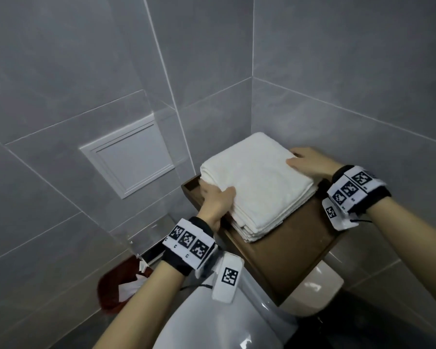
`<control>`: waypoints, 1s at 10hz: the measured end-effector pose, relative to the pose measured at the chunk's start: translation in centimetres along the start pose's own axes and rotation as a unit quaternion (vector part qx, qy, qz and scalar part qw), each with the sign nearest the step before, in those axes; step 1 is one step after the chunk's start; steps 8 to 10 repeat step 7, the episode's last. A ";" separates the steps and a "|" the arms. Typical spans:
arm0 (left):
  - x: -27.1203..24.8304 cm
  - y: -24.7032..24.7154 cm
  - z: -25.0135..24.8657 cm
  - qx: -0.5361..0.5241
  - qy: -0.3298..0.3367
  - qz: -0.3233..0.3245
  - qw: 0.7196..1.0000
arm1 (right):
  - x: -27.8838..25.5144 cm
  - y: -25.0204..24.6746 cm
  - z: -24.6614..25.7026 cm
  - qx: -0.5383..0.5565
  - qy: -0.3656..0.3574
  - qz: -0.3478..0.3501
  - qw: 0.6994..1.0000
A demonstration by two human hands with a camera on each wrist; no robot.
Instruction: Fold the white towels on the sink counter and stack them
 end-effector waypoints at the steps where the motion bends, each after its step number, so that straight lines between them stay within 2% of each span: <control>1: 0.6 -1.1 -4.5 0.294 0.219 -0.039 0.930 | -2.0 -0.9 2.7 -0.056 -0.125 -0.091 0.986; 2: 1.9 1.5 -5.1 0.516 0.273 0.085 0.808 | -2.7 1.6 4.9 -0.149 -0.204 -0.084 0.964; 3: 3.2 2.1 -1.4 0.580 0.172 0.210 0.768 | -1.5 4.6 4.1 -0.240 -0.179 -0.067 0.952; 4: 4.3 1.5 0.2 0.545 0.168 0.207 0.795 | -0.4 5.4 3.5 -0.246 -0.188 -0.107 0.945; 5: 4.1 1.5 0.8 0.527 0.174 0.194 0.809 | -0.5 5.8 3.2 -0.233 -0.185 -0.113 0.948; 6: 4.1 0.7 -0.9 0.476 0.195 0.176 0.839 | -1.1 5.0 4.0 -0.183 -0.186 -0.110 0.959; 7: 4.2 -2.7 -4.8 0.267 0.247 0.071 0.929 | -3.2 1.9 5.4 0.036 -0.176 -0.130 0.975; 10: 4.2 -2.7 -4.8 0.267 0.247 0.071 0.929 | -3.2 1.9 5.4 0.036 -0.176 -0.130 0.975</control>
Point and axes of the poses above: each hand's wrist, its own x-axis towards the middle knuckle, its own y-axis out of the palm, z = x × y, the point moved 7 cm from there along x, towards the middle knuckle, and after that the axes turned 14 degrees about y, right-handed, at the moved point
